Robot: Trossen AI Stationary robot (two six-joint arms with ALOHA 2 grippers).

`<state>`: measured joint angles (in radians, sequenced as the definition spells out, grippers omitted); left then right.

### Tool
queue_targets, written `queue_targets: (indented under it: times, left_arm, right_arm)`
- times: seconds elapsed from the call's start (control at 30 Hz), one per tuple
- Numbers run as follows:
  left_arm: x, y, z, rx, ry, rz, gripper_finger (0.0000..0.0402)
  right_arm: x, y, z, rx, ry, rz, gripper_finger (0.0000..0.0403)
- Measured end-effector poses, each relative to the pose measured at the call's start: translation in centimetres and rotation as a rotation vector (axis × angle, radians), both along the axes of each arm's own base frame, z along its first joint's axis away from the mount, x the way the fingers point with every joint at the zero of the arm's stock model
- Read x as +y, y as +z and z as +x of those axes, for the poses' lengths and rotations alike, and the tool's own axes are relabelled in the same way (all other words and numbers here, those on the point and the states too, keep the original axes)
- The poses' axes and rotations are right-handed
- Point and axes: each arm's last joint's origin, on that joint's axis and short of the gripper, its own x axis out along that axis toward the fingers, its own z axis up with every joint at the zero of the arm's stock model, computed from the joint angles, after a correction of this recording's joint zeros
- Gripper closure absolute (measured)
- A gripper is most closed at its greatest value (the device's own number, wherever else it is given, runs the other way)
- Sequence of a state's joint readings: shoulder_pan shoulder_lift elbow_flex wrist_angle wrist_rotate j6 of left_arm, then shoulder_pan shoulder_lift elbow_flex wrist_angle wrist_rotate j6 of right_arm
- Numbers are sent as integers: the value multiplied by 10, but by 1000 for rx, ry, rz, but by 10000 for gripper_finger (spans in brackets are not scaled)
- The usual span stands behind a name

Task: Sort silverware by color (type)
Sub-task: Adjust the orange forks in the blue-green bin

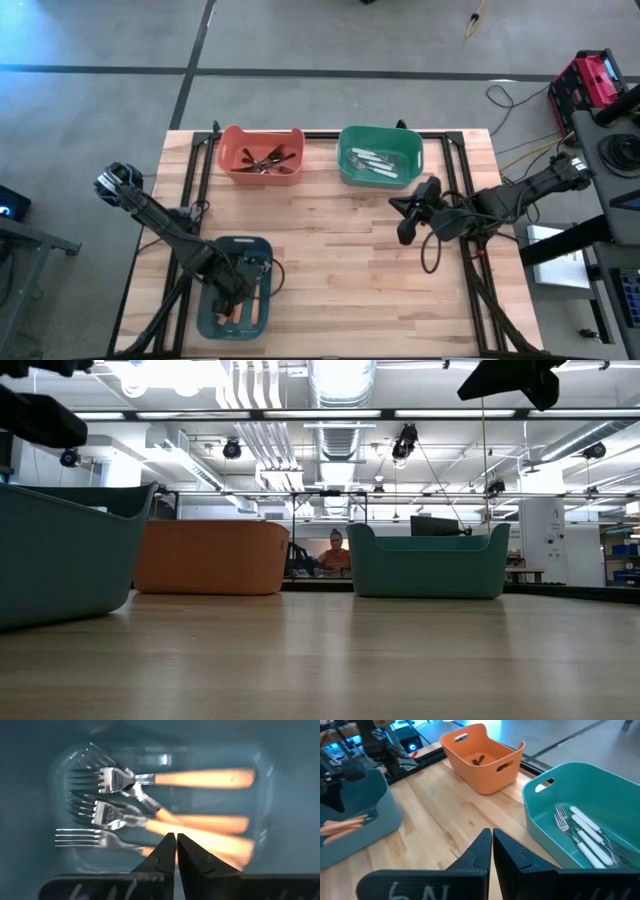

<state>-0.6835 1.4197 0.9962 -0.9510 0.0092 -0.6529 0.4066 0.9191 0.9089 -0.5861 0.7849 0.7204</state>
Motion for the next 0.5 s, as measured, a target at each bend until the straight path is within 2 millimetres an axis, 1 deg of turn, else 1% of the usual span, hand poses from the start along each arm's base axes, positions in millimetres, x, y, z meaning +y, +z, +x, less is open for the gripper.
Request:
queue_targets:
  times: [0.13, 0.23, 0.5]
  left_arm:
    - [-3, -6, -3, -28, -149, 11, 401]
    - [-6, -9, -2, -62, -227, 3, 401]
    - [-4, -31, -14, -22, -302, 35, 402]
  right_arm:
    - [-1, -5, 7, 13, -36, 14, 394]
    - [-2, -10, 12, 29, -54, 14, 394]
    - [-4, -17, 19, 45, -91, 28, 394]
